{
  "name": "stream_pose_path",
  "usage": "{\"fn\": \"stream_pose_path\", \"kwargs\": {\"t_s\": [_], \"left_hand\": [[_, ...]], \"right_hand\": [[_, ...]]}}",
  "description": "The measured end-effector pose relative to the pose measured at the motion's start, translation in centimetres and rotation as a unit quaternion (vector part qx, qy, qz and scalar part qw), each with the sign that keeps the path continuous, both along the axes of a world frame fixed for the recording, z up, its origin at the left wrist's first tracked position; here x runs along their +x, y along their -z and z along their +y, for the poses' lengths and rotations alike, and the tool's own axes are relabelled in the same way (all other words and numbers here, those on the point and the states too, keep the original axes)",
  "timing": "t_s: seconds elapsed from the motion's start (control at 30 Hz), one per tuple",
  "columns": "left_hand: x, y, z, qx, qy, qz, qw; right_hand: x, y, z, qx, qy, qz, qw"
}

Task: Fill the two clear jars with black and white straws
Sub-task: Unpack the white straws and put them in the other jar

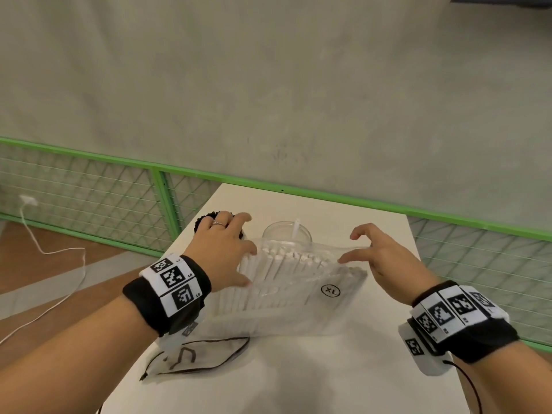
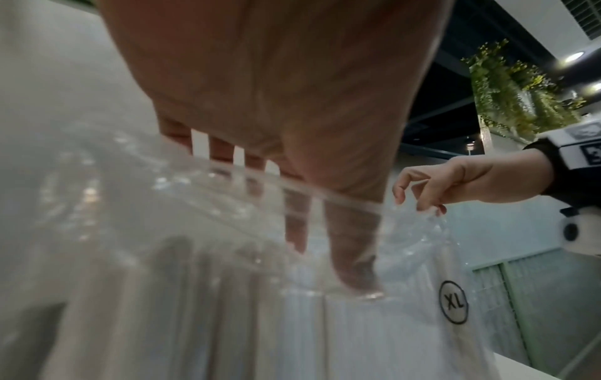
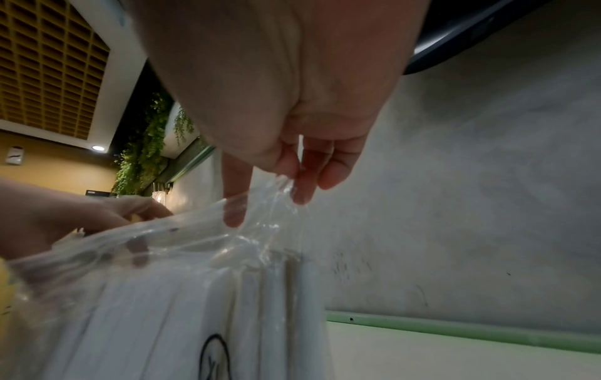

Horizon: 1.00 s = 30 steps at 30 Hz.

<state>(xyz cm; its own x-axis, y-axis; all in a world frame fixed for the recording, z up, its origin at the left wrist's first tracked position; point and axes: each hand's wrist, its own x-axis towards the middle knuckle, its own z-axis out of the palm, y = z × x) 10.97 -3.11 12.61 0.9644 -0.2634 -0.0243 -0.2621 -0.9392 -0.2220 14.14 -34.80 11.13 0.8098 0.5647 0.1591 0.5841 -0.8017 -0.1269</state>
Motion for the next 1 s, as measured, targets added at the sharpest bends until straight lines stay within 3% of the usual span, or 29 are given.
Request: {"fn": "stream_pose_path", "kwargs": {"t_s": [0.13,0.3,0.47,0.53,0.67,0.83,1.0], "left_hand": [[0.2,1.1,0.4,-0.025,-0.039,0.072,0.996],[0.3,2.1,0.3,-0.080,-0.073,0.078,0.991],[-0.3,3.2,0.1,-0.143,-0.090,0.081,0.982],[-0.5,3.9,-0.3,-0.158,-0.089,0.075,0.981],[-0.7,4.9,-0.6,-0.188,-0.089,0.030,0.978],[-0.5,4.5,0.7,-0.300,-0.093,-0.023,0.949],[-1.0,5.4,1.7,-0.313,-0.081,0.009,0.946]], "right_hand": [[-0.5,-1.0,1.0,0.005,0.039,0.047,0.998],[-0.3,-0.2,3.0,0.052,0.106,0.076,0.990],[-1.1,1.7,2.8,0.090,0.109,0.245,0.959],[-1.4,2.7,3.0,0.124,0.104,0.277,0.947],[-1.6,3.6,3.8,0.172,0.120,0.247,0.946],[-1.3,3.0,4.0,0.250,0.095,0.221,0.938],[-1.3,4.0,4.2,0.318,0.076,0.237,0.915]]}}
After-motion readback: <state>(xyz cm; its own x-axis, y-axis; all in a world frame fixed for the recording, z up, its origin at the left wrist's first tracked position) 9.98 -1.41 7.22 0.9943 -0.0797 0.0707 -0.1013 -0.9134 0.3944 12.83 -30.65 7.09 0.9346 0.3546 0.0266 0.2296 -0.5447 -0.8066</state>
